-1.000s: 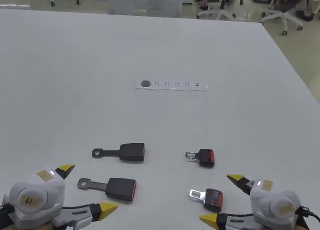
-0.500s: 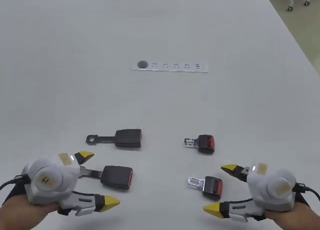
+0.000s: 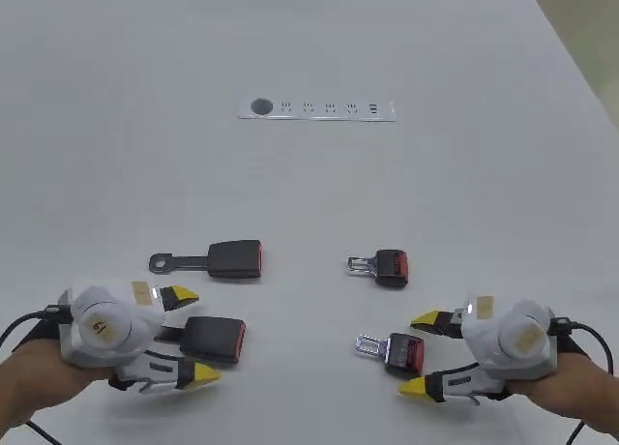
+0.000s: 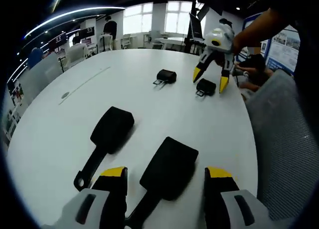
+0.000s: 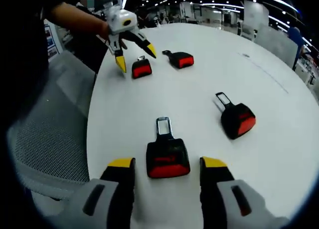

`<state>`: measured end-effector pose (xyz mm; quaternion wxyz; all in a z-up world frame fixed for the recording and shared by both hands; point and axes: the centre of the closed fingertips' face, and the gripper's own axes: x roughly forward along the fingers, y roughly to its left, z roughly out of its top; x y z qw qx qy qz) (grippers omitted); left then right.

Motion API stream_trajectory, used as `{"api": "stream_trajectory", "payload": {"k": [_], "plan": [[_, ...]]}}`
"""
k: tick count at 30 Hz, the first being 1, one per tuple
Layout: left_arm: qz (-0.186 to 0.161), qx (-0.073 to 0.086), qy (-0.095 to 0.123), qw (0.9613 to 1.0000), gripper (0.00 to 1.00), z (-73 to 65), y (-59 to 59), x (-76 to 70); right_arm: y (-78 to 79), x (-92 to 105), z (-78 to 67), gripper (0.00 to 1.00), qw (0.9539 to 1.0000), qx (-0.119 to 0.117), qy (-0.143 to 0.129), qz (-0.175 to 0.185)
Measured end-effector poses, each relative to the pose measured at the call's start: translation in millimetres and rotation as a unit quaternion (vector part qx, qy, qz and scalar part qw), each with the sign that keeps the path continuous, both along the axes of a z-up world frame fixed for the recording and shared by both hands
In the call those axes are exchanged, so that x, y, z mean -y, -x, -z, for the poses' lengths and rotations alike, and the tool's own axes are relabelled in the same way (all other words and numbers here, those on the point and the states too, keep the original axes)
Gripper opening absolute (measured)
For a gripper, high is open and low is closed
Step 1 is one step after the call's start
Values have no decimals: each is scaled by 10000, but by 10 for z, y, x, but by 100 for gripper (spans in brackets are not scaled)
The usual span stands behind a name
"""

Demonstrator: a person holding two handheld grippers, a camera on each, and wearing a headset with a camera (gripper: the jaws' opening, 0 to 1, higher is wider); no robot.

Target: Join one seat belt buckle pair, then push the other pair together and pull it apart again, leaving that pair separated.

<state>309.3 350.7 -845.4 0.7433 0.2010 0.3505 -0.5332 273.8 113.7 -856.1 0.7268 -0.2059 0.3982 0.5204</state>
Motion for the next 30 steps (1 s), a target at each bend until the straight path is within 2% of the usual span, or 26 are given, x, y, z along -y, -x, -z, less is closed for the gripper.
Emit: {"api": "stream_trajectory", "payload": {"k": [1, 3, 5, 6, 7, 8, 12, 14, 20, 30], "plan": [[59, -1, -4, 10000, 61, 12, 6, 4, -5, 6, 3, 49, 10000, 38, 37, -56], [335, 34, -152, 9993, 59, 84, 34, -6, -4, 25, 25, 45, 9998, 53, 141, -165], [470, -28, -274, 9985, 53, 117, 68, -21, -8, 1, 30, 44, 9998, 52, 73, -199], [699, 31, -354, 9969, 50, 137, 93, -26, 1, 3, 34, 44, 9996, 32, 80, -263], [725, 189, -431, 9963, 50, 146, 55, -39, -7, 9, 33, 43, 9996, 20, 102, -275], [780, 170, -437, 9959, 49, 150, 68, -35, -11, 9, 31, 42, 9995, 17, 107, -291], [747, 179, -388, 9963, 42, 136, 14, -33, -27, 9, 36, 39, 9985, -2, 172, -521], [796, 186, -384, 9959, 41, 136, 14, -24, -41, 9, 40, 36, 9981, 3, 191, -586], [723, 251, -444, 9961, 38, 132, 6, -14, -62, 10, 47, 36, 9958, -46, 279, -876], [713, 259, -495, 9959, 38, 140, -4, -24, -67, 7, 48, 36, 9952, -15, 217, -955]]}}
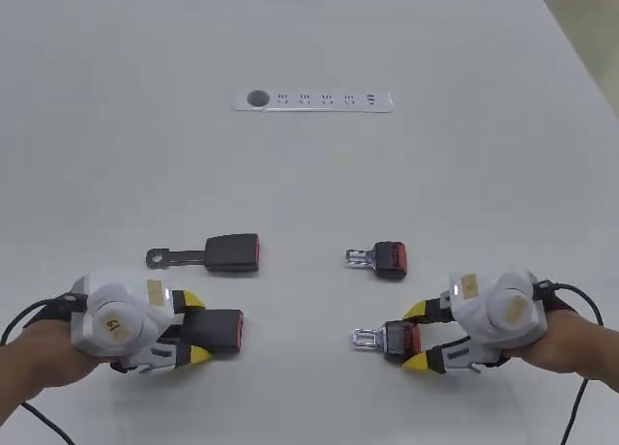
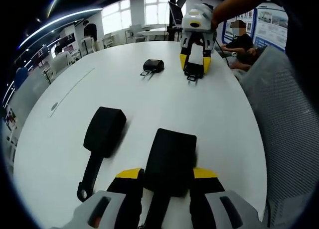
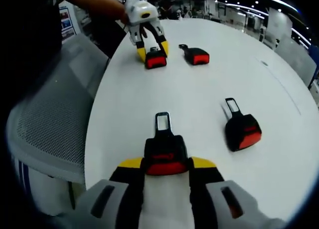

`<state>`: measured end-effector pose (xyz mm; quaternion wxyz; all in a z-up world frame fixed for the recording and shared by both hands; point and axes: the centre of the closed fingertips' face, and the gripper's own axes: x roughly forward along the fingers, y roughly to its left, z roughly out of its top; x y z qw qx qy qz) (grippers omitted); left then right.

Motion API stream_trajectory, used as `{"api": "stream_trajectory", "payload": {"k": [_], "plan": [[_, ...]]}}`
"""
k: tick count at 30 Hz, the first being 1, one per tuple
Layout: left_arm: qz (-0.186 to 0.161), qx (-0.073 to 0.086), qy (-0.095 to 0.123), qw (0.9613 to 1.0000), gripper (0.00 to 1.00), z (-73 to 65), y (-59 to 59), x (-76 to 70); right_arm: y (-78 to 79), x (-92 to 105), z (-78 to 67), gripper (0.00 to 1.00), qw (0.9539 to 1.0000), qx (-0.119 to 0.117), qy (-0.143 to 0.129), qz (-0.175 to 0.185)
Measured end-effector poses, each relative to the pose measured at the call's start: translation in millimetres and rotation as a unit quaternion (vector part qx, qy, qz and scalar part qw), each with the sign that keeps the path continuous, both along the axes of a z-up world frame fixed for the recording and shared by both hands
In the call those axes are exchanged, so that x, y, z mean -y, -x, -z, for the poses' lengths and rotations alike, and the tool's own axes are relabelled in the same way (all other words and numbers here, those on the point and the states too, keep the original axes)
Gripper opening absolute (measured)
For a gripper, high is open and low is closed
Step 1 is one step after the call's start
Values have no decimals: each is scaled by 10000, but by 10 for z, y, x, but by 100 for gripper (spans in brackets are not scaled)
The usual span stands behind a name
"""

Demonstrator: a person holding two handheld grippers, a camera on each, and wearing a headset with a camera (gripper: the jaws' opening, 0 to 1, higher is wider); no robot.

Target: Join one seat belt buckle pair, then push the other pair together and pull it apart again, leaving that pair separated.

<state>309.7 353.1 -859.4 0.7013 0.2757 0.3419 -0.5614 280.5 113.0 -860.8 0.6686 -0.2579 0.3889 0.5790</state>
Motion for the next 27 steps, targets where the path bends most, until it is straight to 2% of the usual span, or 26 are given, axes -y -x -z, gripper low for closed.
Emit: {"api": "stream_trajectory", "payload": {"k": [11, 27], "plan": [[140, -35, -70, 9999, 38, 5, -1, 0, -55, -51, 5, 36, 10000, -4, -51, 47], [252, -59, -143, 9996, 37, -1, 0, 6, -107, -359, -11, 36, 9995, 64, -301, -80]]}}
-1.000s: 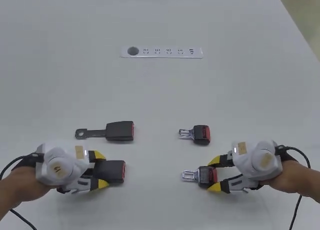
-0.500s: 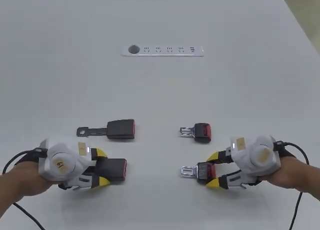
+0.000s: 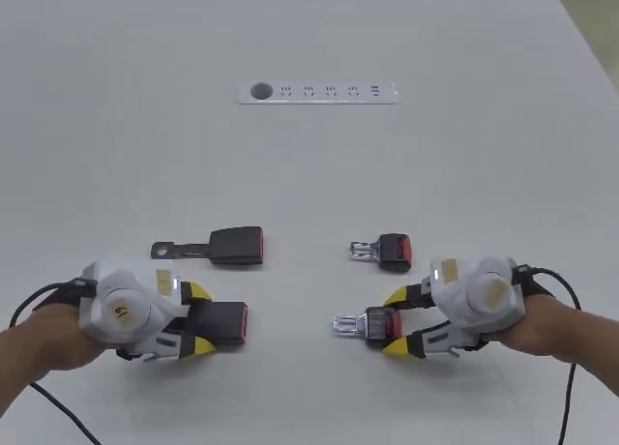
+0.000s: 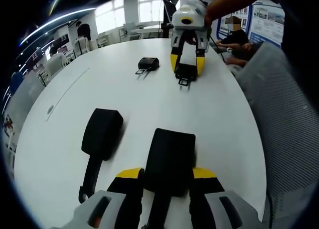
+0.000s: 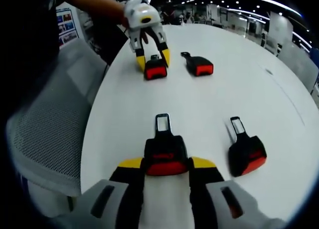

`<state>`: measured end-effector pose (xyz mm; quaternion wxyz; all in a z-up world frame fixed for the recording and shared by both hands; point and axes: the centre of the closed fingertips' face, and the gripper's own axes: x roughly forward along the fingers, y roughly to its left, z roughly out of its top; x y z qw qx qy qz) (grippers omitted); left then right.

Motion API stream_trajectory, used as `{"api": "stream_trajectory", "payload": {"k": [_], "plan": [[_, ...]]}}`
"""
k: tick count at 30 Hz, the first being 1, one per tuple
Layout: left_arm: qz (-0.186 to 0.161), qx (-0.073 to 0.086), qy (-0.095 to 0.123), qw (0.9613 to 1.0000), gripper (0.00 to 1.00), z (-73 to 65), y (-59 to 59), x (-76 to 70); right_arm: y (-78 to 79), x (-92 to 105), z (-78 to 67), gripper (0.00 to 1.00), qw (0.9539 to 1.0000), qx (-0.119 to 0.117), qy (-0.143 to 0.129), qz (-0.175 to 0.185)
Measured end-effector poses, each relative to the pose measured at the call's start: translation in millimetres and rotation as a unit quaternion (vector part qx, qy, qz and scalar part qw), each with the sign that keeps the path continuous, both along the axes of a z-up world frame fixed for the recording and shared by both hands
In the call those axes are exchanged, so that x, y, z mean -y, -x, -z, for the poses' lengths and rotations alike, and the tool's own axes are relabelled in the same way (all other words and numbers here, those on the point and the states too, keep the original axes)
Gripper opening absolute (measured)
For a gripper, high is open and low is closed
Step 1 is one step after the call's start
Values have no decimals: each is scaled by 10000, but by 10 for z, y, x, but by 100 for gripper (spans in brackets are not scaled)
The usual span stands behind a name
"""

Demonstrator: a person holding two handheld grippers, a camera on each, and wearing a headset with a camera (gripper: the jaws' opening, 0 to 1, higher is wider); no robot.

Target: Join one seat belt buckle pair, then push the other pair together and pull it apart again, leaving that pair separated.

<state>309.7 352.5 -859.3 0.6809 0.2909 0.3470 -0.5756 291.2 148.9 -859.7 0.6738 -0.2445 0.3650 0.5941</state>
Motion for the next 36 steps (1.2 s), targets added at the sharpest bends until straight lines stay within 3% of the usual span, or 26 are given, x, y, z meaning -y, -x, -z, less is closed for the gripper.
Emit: {"api": "stream_trajectory", "payload": {"k": [15, 27, 36], "plan": [[127, -31, -120, 9998, 37, 1, 7, 0, -8, -266, -24, 36, 9995, 37, -310, -29], [271, -48, -224, 9994, 35, 6, 10, 4, -46, -613, -49, 36, 9981, 70, -608, -61], [688, -30, -381, 9969, 35, 8, 21, 17, -72, -827, -43, 36, 9970, 53, -765, -59]]}}
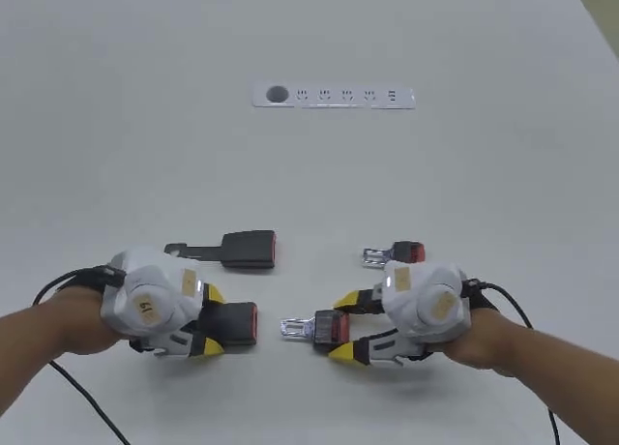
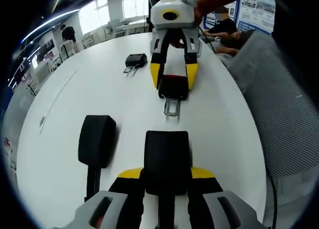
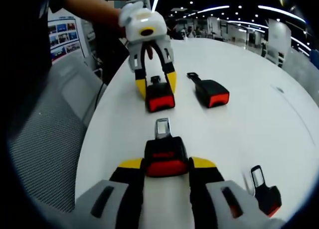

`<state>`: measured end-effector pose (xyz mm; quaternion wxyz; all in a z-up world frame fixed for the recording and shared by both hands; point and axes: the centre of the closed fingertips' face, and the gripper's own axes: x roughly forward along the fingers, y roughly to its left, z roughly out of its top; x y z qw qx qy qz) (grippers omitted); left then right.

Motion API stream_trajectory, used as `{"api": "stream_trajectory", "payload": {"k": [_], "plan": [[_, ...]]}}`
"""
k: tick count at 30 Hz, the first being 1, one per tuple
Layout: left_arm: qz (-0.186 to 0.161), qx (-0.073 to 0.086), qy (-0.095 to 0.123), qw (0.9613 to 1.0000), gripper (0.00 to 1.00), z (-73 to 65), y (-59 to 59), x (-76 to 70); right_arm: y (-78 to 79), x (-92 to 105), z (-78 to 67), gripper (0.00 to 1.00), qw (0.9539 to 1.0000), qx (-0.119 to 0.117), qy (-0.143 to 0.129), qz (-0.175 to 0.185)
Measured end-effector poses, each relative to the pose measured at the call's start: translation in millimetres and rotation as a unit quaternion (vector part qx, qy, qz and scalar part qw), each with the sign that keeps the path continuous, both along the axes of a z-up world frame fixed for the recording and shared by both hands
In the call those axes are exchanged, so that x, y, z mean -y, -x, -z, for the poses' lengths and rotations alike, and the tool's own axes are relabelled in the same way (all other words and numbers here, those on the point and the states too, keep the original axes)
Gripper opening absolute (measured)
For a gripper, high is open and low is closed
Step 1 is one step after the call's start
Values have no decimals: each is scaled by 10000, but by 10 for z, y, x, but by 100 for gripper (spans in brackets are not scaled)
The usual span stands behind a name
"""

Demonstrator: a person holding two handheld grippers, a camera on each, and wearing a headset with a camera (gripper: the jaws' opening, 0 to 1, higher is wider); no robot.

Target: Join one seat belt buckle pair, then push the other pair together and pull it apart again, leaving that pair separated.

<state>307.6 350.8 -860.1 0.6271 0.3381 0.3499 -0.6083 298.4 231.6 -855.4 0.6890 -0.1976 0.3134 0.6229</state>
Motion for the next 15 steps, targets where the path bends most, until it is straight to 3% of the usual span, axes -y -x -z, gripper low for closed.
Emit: {"api": "stream_trajectory", "payload": {"k": [8, 15], "plan": [[359, 4, -139, 9993, 35, 7, 11, 25, -11, -195, -1, 36, 10000, -6, -91, -39], [438, 1, -185, 9989, 35, 9, 19, 32, 12, -337, 9, 36, 9998, -20, -185, -47]]}}
